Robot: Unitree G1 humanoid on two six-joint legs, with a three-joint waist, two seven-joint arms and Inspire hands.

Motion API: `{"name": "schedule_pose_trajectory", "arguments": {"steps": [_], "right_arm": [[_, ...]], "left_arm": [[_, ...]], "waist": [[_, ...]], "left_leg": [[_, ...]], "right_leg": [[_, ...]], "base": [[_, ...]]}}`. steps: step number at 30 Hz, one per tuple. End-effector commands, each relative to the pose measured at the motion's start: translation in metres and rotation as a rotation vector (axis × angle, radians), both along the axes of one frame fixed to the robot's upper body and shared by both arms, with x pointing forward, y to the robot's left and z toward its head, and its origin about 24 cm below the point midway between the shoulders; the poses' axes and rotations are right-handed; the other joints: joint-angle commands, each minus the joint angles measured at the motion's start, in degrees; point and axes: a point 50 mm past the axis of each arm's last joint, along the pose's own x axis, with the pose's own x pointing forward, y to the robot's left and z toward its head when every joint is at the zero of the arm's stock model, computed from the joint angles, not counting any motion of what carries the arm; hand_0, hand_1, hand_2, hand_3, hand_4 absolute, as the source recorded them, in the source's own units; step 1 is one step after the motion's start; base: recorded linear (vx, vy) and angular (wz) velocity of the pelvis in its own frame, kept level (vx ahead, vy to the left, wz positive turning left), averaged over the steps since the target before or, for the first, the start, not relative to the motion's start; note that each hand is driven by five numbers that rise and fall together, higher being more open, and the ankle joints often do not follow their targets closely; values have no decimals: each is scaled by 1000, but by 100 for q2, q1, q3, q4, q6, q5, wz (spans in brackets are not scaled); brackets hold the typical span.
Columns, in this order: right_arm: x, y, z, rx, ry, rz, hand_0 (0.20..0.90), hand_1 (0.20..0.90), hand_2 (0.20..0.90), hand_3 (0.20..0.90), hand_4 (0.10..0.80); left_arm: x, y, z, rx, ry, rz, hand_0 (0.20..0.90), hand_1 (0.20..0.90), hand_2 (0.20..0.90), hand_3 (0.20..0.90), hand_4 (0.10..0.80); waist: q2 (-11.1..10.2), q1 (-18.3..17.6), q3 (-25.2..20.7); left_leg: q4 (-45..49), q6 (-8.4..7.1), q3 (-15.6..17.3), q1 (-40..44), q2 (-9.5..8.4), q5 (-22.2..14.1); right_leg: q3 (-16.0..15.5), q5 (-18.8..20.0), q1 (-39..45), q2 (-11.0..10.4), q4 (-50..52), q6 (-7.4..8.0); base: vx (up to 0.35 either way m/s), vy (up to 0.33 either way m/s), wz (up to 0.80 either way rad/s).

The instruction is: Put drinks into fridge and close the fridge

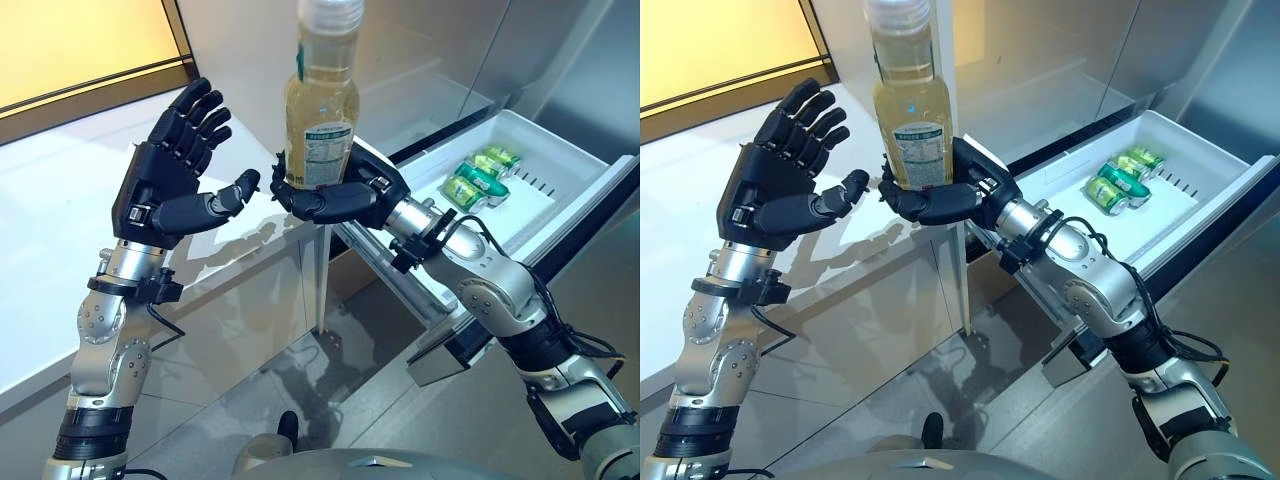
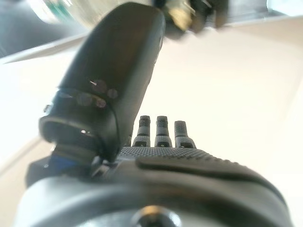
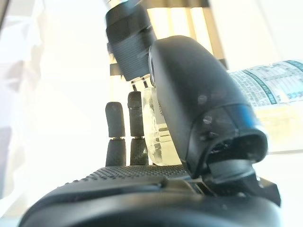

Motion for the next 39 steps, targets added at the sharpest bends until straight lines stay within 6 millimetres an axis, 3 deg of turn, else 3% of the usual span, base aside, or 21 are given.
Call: {"name": "schedule_pose_trajectory", "arguments": {"steps": [1,5,8,12,21,23,27,30,31,33,39], "right_arm": [[-25,-2,38,117,-209,156,300,300,300,200,100],[-37,-14,14,-1,-167,223,300,300,300,200,100],[-45,-24,7,-15,-155,269,300,300,300,200,100],[-49,-31,6,-18,-139,290,300,300,300,200,100],[-53,-59,21,-57,-204,196,300,300,300,200,100],[-51,-69,29,-44,-231,154,300,300,300,200,100],[-53,-78,39,-40,-280,123,300,300,300,200,100],[-54,-89,50,-45,-331,78,300,300,300,200,100],[-54,-90,50,-46,-337,71,300,300,300,200,100],[-54,-98,55,-51,-356,35,300,300,300,200,100],[-51,-116,60,-51,-367,-76,300,300,300,200,100]], "left_arm": [[-7,13,21,-32,-149,11,900,900,900,900,800],[-12,11,17,-94,-142,-55,900,900,900,900,800],[-13,7,14,-134,-137,-123,900,900,900,900,800],[-14,-2,12,-223,-136,-270,900,900,900,900,800],[-23,-46,-9,-467,-38,-847,900,900,900,900,800],[-30,-56,-28,-511,28,-984,900,900,900,900,800],[-38,-61,-57,-563,139,-1051,900,900,900,900,800],[-48,-58,-100,-687,318,-1005,900,900,900,900,800],[-49,-58,-104,-695,339,-997,900,900,900,900,800],[-65,-55,-140,-746,461,-932,900,900,900,900,800],[-91,-46,-188,-818,691,-776,900,900,900,900,800]], "waist": [[52,-156,-799],[31,-278,-765],[15,-361,-742],[0,-422,-713],[-37,-616,-674],[-23,-672,-662],[17,-731,-640],[39,-776,-623],[40,-780,-623],[44,-814,-612],[22,-898,-605]], "left_leg": [[6,168,-266,240,-152,-724],[6,165,-171,260,-142,-727],[6,166,-135,268,-142,-742],[6,175,-115,282,-148,-761],[6,168,7,307,-130,-819],[6,166,54,294,-130,-831],[6,179,97,272,-138,-842],[6,194,147,266,-134,-853],[6,194,154,263,-131,-850],[6,201,177,244,-128,-844],[6,178,245,184,-121,-824]], "right_leg": [[359,451,-574,309,89,-20],[413,473,-593,298,99,18],[448,484,-609,302,105,35],[488,488,-618,308,116,40],[585,537,-651,310,115,70],[630,559,-683,322,114,72],[697,572,-731,343,122,70],[741,564,-749,353,141,70],[746,562,-755,355,147,70],[766,553,-785,368,179,72],[815,622,-836,389,118,109]], "base": [[-39,30,-3],[-21,36,-8],[-13,20,-7],[-13,17,-9],[-10,9,-6],[-34,21,-14],[-34,29,-14],[-27,30,-10],[-19,19,-10],[-20,16,-9],[-11,2,-7]]}}
